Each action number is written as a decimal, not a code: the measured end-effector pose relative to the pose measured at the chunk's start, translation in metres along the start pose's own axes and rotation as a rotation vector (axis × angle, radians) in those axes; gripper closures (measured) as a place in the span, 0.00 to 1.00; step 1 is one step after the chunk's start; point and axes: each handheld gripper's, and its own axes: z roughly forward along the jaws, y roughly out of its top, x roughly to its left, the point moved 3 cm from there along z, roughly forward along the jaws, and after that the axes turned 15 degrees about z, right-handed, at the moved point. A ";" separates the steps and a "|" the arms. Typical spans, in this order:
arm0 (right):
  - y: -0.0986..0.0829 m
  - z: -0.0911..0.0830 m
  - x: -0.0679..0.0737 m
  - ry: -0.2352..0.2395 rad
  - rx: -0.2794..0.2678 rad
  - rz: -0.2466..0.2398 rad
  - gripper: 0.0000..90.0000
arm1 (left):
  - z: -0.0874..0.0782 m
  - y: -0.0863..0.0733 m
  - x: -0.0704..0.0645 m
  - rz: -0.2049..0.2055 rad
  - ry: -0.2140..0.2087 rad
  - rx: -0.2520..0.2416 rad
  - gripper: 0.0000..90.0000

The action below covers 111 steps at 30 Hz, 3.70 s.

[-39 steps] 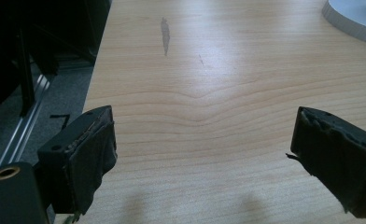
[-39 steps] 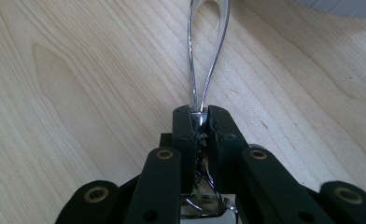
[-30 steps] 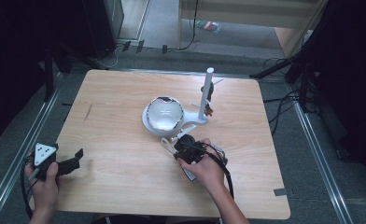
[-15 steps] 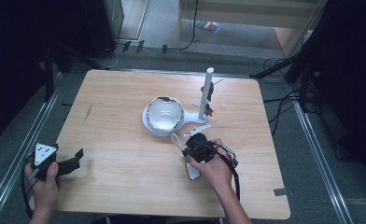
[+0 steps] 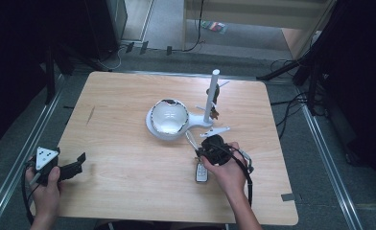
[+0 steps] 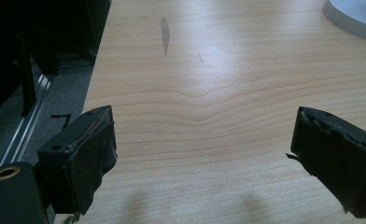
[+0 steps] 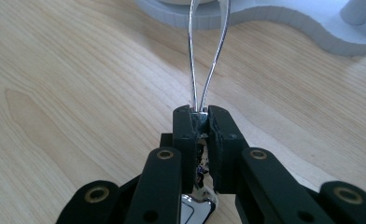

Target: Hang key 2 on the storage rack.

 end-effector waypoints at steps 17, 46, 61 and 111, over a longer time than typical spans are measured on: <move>0.006 -0.023 -0.003 -0.048 -0.167 0.056 0.92 | 0.000 0.000 0.000 -0.002 -0.002 0.000 0.08; 0.014 -0.049 -0.005 -0.106 -0.343 0.093 0.92 | 0.000 0.000 0.000 -0.004 -0.003 0.000 0.08; 0.021 -0.066 -0.011 -0.133 -0.399 0.109 0.92 | -0.001 0.000 0.000 0.000 0.006 -0.009 0.08; 0.038 -0.041 -0.032 -0.200 -0.372 0.145 0.92 | 0.000 0.000 0.000 -0.008 -0.002 -0.004 0.08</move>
